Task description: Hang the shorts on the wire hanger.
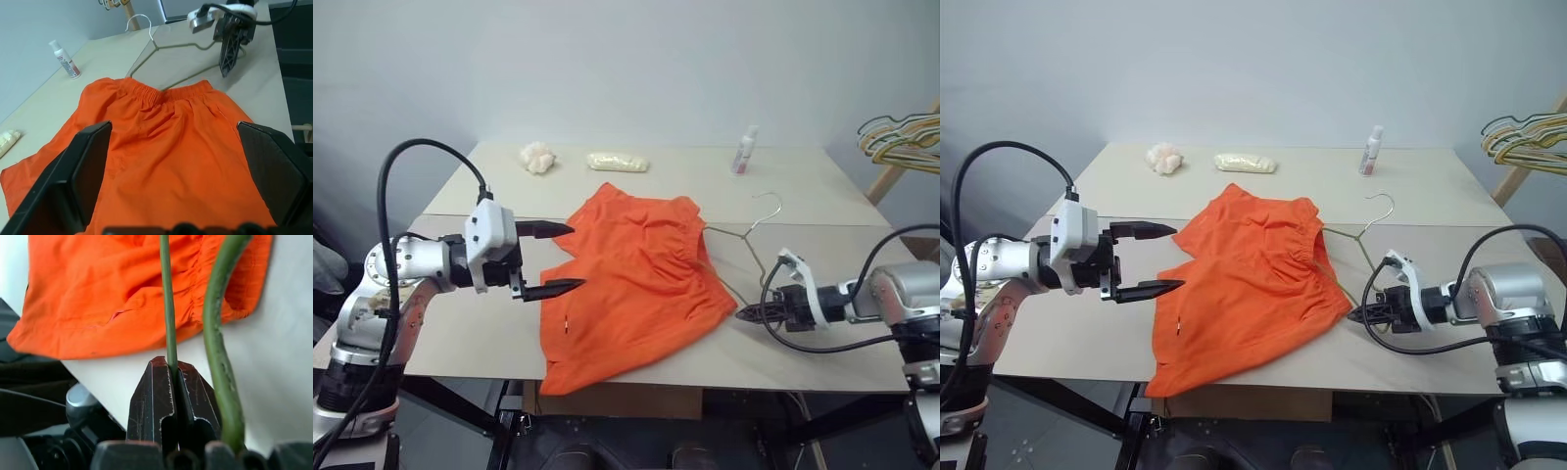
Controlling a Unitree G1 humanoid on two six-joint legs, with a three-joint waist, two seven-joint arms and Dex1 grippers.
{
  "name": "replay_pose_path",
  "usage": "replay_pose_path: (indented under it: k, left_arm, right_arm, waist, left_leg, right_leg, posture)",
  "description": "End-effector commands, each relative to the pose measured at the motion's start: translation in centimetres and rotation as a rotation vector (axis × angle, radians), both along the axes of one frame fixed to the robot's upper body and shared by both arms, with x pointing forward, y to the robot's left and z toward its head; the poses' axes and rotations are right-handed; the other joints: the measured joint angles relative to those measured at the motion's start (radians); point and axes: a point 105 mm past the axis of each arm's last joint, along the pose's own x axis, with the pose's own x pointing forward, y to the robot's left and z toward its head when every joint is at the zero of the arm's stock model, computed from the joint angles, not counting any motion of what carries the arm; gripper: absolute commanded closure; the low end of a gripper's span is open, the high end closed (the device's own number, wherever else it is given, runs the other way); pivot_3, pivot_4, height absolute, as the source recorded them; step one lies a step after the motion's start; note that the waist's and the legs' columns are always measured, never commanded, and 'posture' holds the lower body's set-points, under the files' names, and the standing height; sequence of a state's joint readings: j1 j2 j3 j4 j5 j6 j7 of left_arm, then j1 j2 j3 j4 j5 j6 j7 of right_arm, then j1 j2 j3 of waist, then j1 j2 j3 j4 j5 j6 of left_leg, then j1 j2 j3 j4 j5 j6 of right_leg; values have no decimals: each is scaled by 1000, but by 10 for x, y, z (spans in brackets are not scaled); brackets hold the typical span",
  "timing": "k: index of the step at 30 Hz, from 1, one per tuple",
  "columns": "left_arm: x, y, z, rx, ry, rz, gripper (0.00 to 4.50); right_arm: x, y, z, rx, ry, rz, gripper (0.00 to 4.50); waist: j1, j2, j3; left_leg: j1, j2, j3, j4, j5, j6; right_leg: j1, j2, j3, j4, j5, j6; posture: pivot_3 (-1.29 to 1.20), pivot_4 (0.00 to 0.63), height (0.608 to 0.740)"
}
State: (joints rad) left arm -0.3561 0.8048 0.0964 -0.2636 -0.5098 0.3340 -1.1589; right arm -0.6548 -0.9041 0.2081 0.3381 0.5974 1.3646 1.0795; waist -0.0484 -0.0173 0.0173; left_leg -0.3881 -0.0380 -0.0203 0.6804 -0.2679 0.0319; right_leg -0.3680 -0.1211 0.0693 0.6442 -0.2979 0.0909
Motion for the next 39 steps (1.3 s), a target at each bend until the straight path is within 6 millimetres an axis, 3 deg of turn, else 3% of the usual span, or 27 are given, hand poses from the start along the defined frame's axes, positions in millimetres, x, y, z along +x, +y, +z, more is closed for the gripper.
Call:
replay_pose_path:
  k: [1,6,16,18,24,27,31,34,39]
  left_arm:
    - [-2,-1,8,-3,-51,3,59]
    - [-7,2,7,-4,-55,19,59]
    - [-14,4,5,-7,-56,52,59]
    - [-14,4,7,-10,-64,60,59]
    - [-18,5,5,-15,-49,69,59]
    - [-19,2,3,-21,-33,54,59]
    - [-18,-3,2,-27,-19,24,59]
    - [-16,-6,2,-30,-15,10,59]
    - [-13,-9,3,-32,-17,-8,59]
  right_arm:
    - [17,-7,1,-35,-34,-9,4500]
    - [42,-12,-9,-85,-68,-31,4500]
    - [59,-6,-22,-105,-93,-15,4500]
    - [49,-4,-21,-61,-50,39,4500]
    - [-10,-3,-31,13,128,154,4500]
    - [-36,4,-24,63,165,148,4500]
    - [-56,14,-11,106,171,131,4500]
    - [-57,13,-14,105,163,76,4500]
    - [-32,8,-23,126,127,-94,4500]
  waist:
    - [2,0,0]
    - [2,0,0]
    - [5,0,0]
    - [5,0,0]
    - [25,0,0]
    - [37,0,0]
    - [34,0,0]
    - [33,0,0]
    - [30,0,0]
  left_leg:
    - [0,0,0,0,0,0]
    - [-1,-1,0,0,0,-1]
    - [0,-1,-1,-1,1,-2]
    - [0,-1,0,-1,1,-3]
    - [-2,-1,-2,-1,1,-3]
    - [-2,0,-2,-1,1,-3]
    - [0,0,-2,-1,1,-3]
    - [0,0,-2,-1,1,-3]
    - [0,0,-1,-1,1,-3]
  right_leg:
    - [0,0,0,0,0,0]
    - [-2,0,0,1,0,0]
    - [-1,0,0,2,0,0]
    - [-1,0,0,2,0,-1]
    - [-4,-1,-2,3,0,-1]
    - [-3,-1,-3,2,0,-1]
    - [-1,-1,-2,2,0,-2]
    - [-2,0,-2,2,0,-2]
    - [-1,0,-2,2,0,-2]
  posture:
    - [-21,0,740]
    - [10,0,740]
    - [35,0,740]
    - [52,0,740]
    - [30,0,740]
    - [4,0,740]
    - [-26,0,740]
    - [-45,0,740]
    - [-56,0,740]
